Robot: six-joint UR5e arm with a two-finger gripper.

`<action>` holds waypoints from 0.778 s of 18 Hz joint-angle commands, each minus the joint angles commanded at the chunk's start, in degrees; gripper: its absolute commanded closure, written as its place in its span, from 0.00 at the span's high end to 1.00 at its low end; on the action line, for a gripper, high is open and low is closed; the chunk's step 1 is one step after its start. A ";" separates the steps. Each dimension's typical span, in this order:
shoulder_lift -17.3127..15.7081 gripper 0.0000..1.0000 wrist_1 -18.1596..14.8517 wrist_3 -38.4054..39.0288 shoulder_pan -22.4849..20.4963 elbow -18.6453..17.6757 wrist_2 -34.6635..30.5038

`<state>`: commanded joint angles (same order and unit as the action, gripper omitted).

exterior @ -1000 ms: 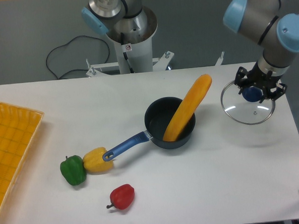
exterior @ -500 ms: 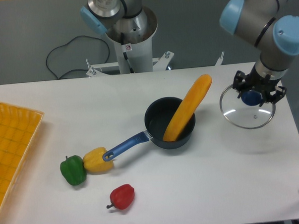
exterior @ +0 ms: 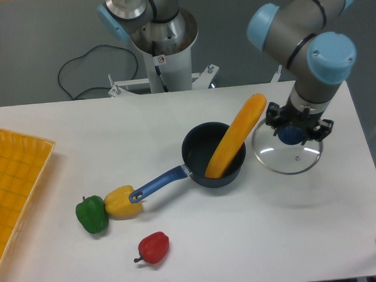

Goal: Close the pot lid
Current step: 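Carry the glass lid held by the gripper toward the blue saucepan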

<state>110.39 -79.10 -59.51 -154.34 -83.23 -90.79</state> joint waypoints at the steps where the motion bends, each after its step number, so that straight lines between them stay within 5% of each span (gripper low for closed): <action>1: 0.00 0.51 0.00 0.70 0.62 -0.17 0.00; 14: -4.83 0.51 -1.67 4.31 5.81 -5.79 -0.70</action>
<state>105.56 -80.77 -55.20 -148.54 -89.03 -91.49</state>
